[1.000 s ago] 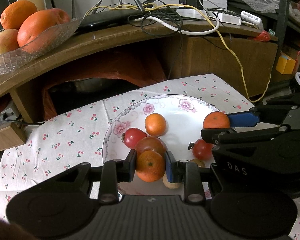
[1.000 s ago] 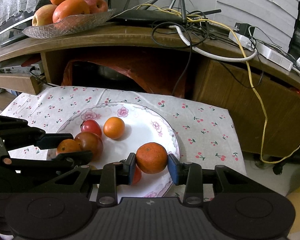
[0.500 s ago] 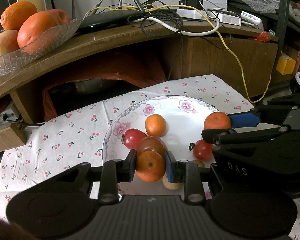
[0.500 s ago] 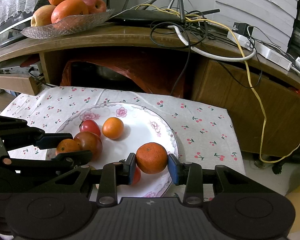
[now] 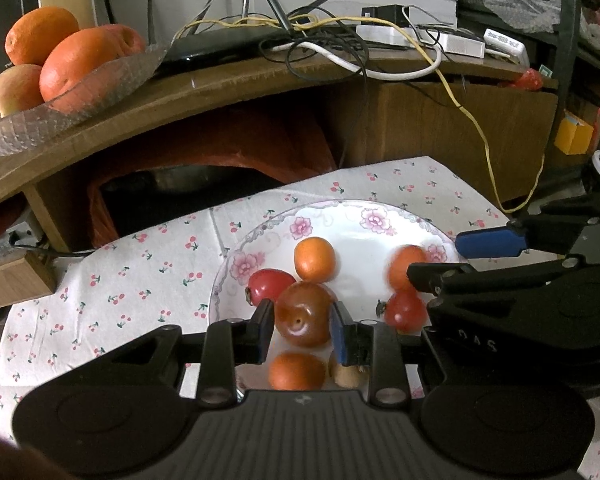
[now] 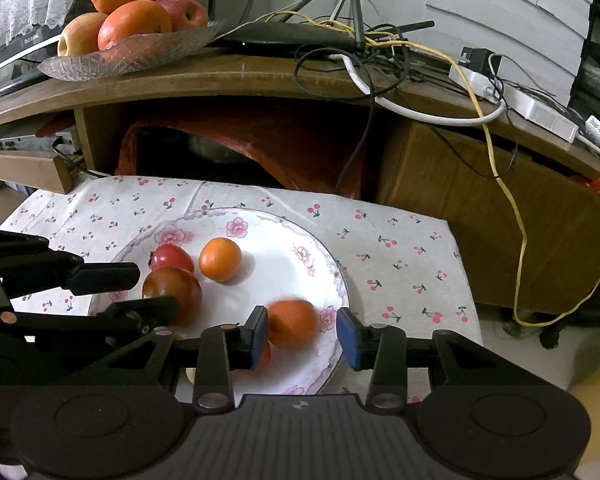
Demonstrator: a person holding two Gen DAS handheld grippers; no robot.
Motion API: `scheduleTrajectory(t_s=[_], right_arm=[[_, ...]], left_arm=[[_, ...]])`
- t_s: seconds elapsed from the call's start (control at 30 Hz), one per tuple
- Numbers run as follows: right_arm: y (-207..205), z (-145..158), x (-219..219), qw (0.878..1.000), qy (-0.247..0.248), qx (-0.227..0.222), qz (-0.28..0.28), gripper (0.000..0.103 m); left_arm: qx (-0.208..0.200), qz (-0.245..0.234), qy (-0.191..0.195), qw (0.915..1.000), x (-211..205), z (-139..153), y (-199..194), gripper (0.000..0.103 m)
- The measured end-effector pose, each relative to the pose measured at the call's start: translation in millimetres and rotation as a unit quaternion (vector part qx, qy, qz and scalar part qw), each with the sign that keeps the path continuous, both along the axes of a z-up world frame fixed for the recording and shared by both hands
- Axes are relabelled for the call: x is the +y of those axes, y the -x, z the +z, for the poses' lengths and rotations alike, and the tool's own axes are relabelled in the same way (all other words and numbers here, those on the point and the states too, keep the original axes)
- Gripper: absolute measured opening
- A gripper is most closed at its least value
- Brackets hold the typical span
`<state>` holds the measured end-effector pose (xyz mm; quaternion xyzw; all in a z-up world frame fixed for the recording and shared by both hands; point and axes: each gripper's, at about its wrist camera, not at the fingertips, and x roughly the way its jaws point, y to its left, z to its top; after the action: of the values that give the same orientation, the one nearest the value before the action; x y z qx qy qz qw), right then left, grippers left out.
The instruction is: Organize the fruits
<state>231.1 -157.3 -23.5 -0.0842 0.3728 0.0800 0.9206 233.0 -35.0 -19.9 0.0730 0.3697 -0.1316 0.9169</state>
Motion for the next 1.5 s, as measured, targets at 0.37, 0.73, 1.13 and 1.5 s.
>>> scheduleTrajectory(t_s=[0.37, 0.73, 1.13, 1.5], right_arm=[[2.3, 1.4, -1.3, 1.0, 0.002, -0.007, -0.001, 0.043], [18.0, 12.8, -4.7, 0.999, 0.018, -0.026, -0.023, 0.054], [44.2, 22.7, -10.9, 0.998, 0.026, -0.031, -0.044, 0.064], [63.8, 28.2, -9.2, 0.998, 0.026, -0.038, -0.046, 0.068]], left_arm=[[-0.011, 0.005, 0.0, 0.9999, 1.4, 3.6, 2.1, 0.036], [-0.033, 0.033, -0.025, 0.9986, 2.7, 18.0, 18.0, 0.065], [-0.081, 0.066, -0.094, 0.9901, -1.9, 29.3, 46.2, 0.095], [-0.054, 0.085, -0.06, 0.9931, 12.5, 27.7, 62.1, 0.095]])
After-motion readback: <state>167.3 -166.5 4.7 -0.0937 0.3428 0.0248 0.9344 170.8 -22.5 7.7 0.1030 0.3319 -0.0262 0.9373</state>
